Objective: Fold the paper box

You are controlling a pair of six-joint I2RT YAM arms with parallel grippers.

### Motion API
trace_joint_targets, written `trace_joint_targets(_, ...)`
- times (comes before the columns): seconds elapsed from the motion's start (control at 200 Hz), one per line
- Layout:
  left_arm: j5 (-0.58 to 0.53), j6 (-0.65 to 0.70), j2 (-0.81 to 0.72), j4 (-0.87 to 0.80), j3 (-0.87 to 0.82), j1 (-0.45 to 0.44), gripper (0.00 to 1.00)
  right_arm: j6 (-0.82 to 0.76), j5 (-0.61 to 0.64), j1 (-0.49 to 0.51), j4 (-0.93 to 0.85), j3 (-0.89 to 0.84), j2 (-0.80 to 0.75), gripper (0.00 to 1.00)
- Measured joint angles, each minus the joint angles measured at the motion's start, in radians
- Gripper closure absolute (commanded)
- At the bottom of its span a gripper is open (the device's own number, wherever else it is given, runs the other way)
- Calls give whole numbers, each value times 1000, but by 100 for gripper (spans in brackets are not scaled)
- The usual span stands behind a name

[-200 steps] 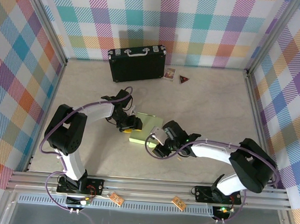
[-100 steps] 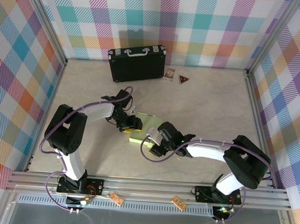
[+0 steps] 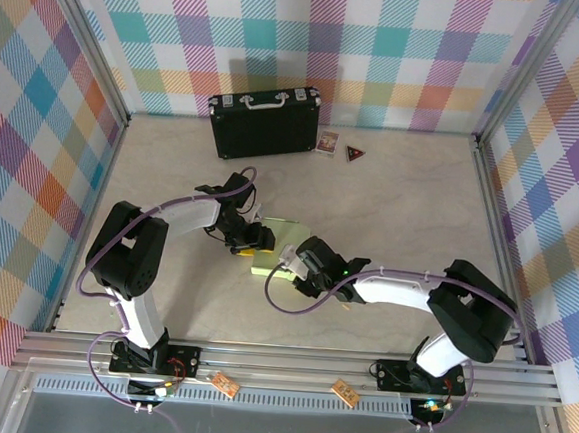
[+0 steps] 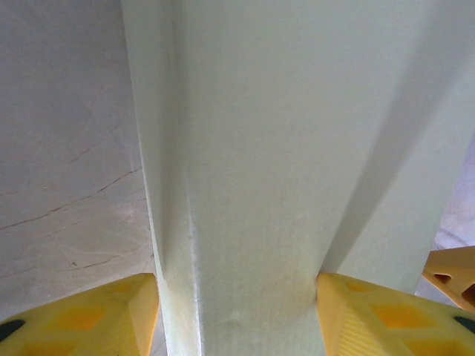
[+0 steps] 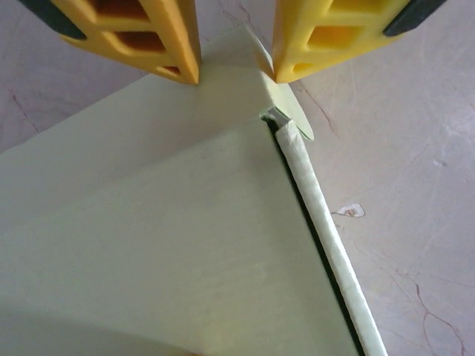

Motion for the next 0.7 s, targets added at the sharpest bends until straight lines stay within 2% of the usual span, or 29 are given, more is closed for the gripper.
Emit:
trace_joint_targets(0.255, 0, 0, 0, 0, 0, 0, 43, -26, 18, 0, -71, 26, -31, 71)
trace_joint_targets(0.6, 0, 0, 0, 0, 0, 0, 43, -26, 29, 0, -78, 26, -43, 73)
trace_joint_targets(0.65, 0, 0, 0, 0, 0, 0, 43, -25, 27, 0, -75, 26, -39, 70)
trace_joint_targets(0.7, 0, 0, 0, 0, 0, 0, 43, -23, 27, 0, -70, 26, -33, 61)
